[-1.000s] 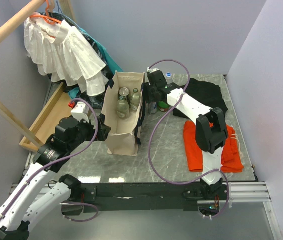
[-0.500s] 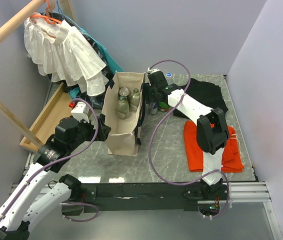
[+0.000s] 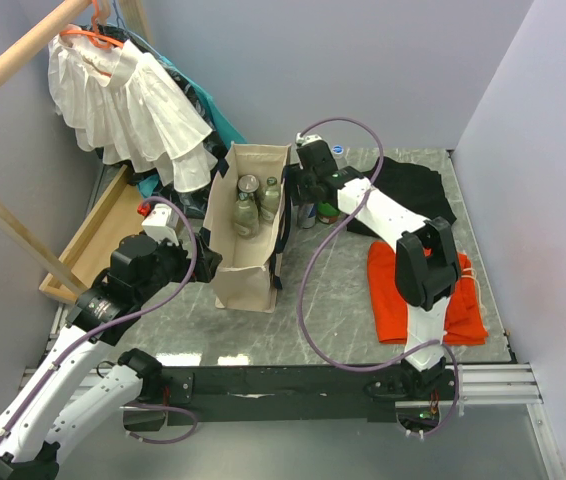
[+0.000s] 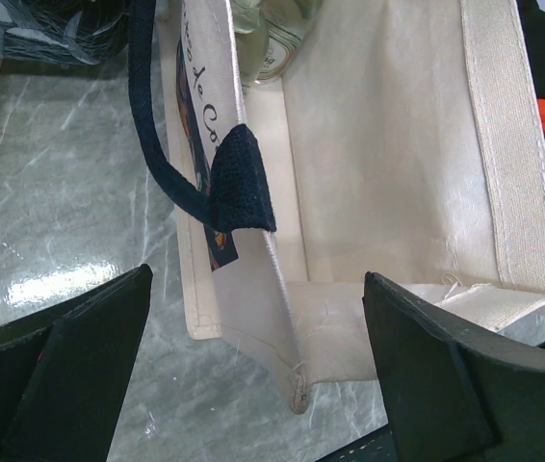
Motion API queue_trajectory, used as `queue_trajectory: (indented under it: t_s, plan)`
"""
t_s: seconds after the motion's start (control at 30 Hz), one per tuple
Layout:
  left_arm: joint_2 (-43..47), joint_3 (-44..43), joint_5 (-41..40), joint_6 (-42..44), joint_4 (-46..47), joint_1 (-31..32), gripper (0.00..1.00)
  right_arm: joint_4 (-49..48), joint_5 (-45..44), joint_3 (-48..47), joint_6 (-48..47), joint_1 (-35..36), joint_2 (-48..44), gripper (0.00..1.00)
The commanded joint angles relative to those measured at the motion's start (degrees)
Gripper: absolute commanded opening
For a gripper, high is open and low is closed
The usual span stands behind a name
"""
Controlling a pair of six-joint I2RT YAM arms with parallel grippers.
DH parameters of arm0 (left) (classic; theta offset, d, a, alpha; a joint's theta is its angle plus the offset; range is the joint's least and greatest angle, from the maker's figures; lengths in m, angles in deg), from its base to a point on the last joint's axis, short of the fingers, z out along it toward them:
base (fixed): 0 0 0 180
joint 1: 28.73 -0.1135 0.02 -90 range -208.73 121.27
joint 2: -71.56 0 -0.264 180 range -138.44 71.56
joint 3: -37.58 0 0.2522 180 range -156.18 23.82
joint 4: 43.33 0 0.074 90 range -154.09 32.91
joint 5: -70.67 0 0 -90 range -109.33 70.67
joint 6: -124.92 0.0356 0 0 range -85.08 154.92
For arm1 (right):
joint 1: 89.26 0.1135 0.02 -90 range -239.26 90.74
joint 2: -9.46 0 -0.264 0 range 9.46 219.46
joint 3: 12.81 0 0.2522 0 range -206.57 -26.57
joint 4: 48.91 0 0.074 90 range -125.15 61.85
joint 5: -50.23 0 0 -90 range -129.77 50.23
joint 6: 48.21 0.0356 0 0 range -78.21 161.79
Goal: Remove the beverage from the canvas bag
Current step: Place the drink at the center of the board.
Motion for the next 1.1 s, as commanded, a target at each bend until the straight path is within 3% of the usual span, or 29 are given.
queue_trajectory:
  t_s: [0.0,1.07]
  plan:
    - [0.45,0.3,-0.55,-0.21,1.24,0.32,0.96,-1.74,-1.04,-0.66,-0.49,0.24,-5.29,0.72]
    - [0.36,0.3,0.15,-0.03,1.41,0.32,0.96,2.91,-5.25,-4.53,-3.39,5.24,-15.22,0.74]
